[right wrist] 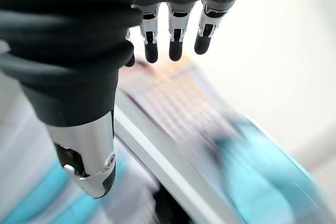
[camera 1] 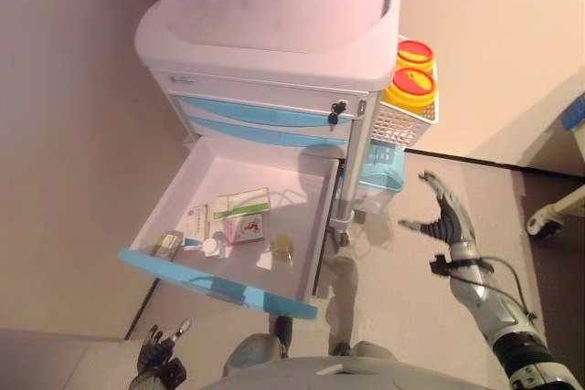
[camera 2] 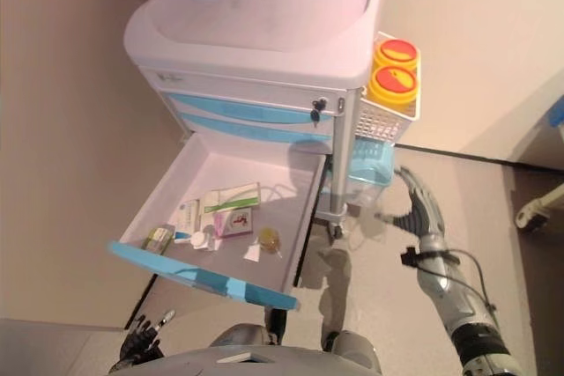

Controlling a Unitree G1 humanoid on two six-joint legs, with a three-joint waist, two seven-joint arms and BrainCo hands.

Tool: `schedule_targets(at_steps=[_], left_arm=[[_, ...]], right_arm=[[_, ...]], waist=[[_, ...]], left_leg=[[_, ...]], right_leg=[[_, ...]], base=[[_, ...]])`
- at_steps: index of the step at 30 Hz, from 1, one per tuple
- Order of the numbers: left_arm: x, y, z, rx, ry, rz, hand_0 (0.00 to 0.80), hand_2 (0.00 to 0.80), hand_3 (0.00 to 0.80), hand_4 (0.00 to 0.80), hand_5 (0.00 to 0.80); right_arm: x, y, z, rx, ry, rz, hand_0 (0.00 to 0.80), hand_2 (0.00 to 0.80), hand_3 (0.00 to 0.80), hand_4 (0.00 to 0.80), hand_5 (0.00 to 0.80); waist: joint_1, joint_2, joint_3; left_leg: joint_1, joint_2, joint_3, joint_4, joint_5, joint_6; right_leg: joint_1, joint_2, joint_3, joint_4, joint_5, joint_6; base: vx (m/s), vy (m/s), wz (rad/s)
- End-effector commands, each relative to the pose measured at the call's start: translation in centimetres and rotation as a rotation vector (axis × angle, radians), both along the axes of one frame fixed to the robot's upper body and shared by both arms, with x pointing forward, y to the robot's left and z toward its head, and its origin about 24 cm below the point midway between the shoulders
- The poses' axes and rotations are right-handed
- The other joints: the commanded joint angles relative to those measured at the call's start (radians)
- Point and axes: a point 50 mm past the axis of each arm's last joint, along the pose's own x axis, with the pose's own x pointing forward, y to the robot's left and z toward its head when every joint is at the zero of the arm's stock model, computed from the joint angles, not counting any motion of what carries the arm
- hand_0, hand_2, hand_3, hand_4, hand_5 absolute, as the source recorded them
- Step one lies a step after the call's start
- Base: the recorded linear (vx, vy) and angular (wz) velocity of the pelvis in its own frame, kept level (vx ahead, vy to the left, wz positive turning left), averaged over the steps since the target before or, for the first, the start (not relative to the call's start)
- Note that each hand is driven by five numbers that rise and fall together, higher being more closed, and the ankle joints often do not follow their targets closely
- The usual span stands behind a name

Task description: Open the drawer and pick up the medicine

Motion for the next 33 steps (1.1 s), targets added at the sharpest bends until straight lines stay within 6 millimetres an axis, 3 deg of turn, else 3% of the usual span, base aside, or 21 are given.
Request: schedule_targets(at_steps=[1,6,10,20,33], left_arm=[[1.7,0.2,0.5,0.166,0.061,-0.215,0.000,0.000,0.000,0.000,0.000],[0.5,0.1,-0.1,0.179,0.193,-0.348,0.000,0.000,0.000,0.000,0.000],[0.7,0.0,-0.3,0.162,0.225,-0.423,0.000,0.000,0.000,0.000,0.000],[1.6,-1.0,-0.5,0.121,0.235,-0.533,0.000,0.000,0.000,0.000,0.000],[2.2,-1.8,-0.6,0.129,0.231,-0.616,0.000,0.000,0.000,0.000,0.000]], right_arm=[[1.5,2.4,5.3,-0.102,-0.257,0.228,0.000,0.000,0.000,0.000,0.000],[1.9,6.0,8.3,-0.248,-0.293,0.558,0.000,0.000,0.000,0.000,0.000],[2.6,8.0,8.8,-0.338,-0.234,0.708,0.000,0.000,0.000,0.000,0.000],[4.5,10.7,4.7,-0.536,-0.025,0.787,0.000,0.000,0.000,0.000,0.000],[4.4,12.2,-0.1,-0.638,0.126,0.817,0.000,0.000,0.000,0.000,0.000]], waist=[[-0.012,-0.011,0.032],[0.010,-0.018,0.023],[0.038,-0.026,0.018],[0.117,-0.039,0.015],[0.175,-0.042,0.015]], left_leg=[[0.035,-0.038,0.007,0.051,-0.166,0.034],[0.034,-0.033,0.008,0.027,-0.153,0.028],[0.028,-0.035,-0.004,0.015,-0.143,0.024],[0.016,-0.040,-0.055,-0.010,-0.120,0.017],[0.002,-0.053,-0.107,-0.024,-0.100,0.016]], right_leg=[[0.101,0.006,0.064,-0.201,0.080,0.059],[0.100,0.004,0.054,-0.216,0.087,0.064],[0.102,0.000,0.031,-0.223,0.089,0.066],[0.117,-0.012,-0.030,-0.246,0.101,0.066],[0.122,-0.016,-0.070,-0.251,0.107,0.069]], base=[[-0.021,0.056,-0.07],[-0.008,0.017,-0.02],[-0.010,-0.003,0.04],[-0.014,-0.013,0.21],[-0.001,-0.002,0.19]])
